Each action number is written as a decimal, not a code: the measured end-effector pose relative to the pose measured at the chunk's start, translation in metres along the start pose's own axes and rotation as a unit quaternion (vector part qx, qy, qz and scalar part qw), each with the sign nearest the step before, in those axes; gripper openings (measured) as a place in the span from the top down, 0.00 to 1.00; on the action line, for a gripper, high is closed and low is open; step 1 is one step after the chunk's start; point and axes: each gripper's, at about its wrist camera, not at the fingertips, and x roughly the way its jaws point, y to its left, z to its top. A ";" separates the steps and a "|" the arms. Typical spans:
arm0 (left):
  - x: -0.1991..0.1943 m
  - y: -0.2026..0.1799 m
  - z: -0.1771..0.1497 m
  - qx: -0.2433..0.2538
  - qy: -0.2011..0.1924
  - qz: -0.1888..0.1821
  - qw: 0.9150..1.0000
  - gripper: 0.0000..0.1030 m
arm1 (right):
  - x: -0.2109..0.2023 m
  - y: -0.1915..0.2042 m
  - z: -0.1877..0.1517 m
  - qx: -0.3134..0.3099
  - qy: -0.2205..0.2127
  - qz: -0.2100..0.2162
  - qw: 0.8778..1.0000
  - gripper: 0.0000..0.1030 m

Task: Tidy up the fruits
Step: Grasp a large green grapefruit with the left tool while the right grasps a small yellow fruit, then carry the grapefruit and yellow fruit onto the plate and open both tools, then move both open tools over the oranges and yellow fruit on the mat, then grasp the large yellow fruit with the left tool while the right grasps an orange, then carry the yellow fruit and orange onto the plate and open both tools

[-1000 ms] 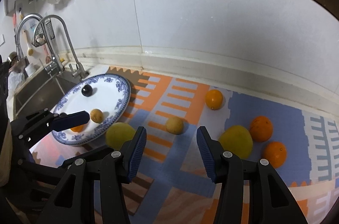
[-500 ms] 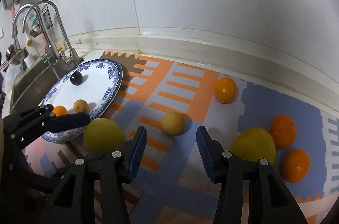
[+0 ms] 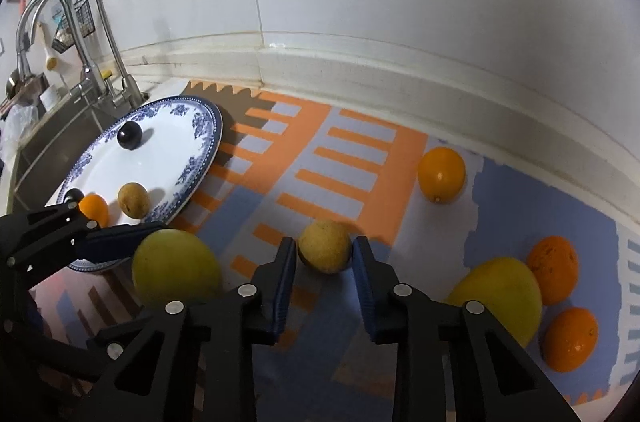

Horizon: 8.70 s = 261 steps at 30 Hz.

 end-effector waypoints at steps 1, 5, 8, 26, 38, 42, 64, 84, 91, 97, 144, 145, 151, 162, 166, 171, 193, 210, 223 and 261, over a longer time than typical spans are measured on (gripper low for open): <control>-0.002 0.001 0.000 -0.004 -0.002 0.000 1.000 0.53 | -0.001 -0.001 0.000 0.003 -0.003 0.000 1.000 0.72; -0.011 0.002 0.002 -0.009 -0.013 0.003 1.000 0.53 | -0.006 -0.001 -0.002 0.003 -0.012 0.001 1.000 0.72; -0.018 0.003 0.004 -0.010 -0.022 0.008 1.000 0.53 | -0.011 0.001 -0.004 0.004 -0.015 0.004 1.000 0.72; -0.072 0.017 0.000 -0.036 -0.068 0.028 0.997 0.53 | -0.068 0.024 0.000 0.011 -0.068 -0.003 0.998 0.72; -0.106 0.038 -0.012 -0.063 -0.090 0.057 0.992 0.53 | -0.091 0.056 0.009 0.003 -0.098 0.012 0.995 0.72; -0.114 0.049 -0.016 -0.076 -0.095 0.073 0.990 0.53 | -0.092 0.068 0.014 -0.005 -0.103 0.020 0.994 0.72; -0.113 0.118 -0.019 -0.115 -0.088 0.152 0.978 0.53 | -0.038 0.121 0.054 -0.034 -0.076 0.075 0.994 0.72; -0.057 0.169 -0.020 -0.150 -0.013 0.146 0.978 0.53 | 0.042 0.128 0.066 -0.037 0.016 0.071 0.997 0.72; -0.052 0.173 -0.021 -0.159 0.005 0.143 0.977 0.53 | 0.050 0.127 0.067 -0.030 0.025 0.071 0.997 0.71; -0.057 0.167 -0.023 -0.157 0.000 0.147 0.977 0.45 | 0.036 0.127 0.067 -0.033 0.007 0.063 0.997 0.60; -0.152 -0.064 0.016 0.072 -0.168 0.040 0.982 0.09 | -0.214 -0.002 -0.042 0.097 -0.145 -0.147 0.974 0.37; -0.149 -0.070 0.017 0.081 -0.171 0.035 0.981 0.09 | -0.216 -0.006 -0.046 0.099 -0.145 -0.153 0.972 0.37; -0.128 -0.091 0.023 0.111 -0.170 0.011 0.979 0.09 | -0.220 -0.026 -0.057 0.100 -0.142 -0.176 0.969 0.37; -0.077 -0.112 0.029 0.148 -0.151 -0.027 0.977 0.10 | -0.197 -0.057 -0.069 0.079 -0.115 -0.186 0.972 0.37; -0.052 -0.116 0.032 0.159 -0.135 -0.034 0.977 0.12 | -0.179 -0.065 -0.070 0.068 -0.099 -0.180 0.976 0.37; -0.021 -0.118 0.035 0.176 -0.112 -0.044 0.977 0.18 | -0.154 -0.081 -0.071 0.062 -0.078 -0.169 0.981 0.37; 0.058 -0.122 0.052 0.209 -0.023 -0.094 0.973 0.40 | -0.073 -0.121 -0.064 0.051 -0.004 -0.095 0.994 0.48; 0.053 -0.112 0.057 0.176 -0.011 -0.086 0.980 0.52 | -0.065 -0.128 -0.063 0.083 -0.007 -0.065 0.994 0.60; -0.011 -0.092 0.047 0.121 -0.060 -0.051 0.990 0.52 | -0.110 -0.087 -0.057 0.090 -0.056 -0.069 0.992 0.60; -0.143 0.040 -0.008 -0.020 -0.118 0.081 0.990 0.53 | -0.128 0.079 0.002 -0.003 -0.106 0.024 0.994 0.60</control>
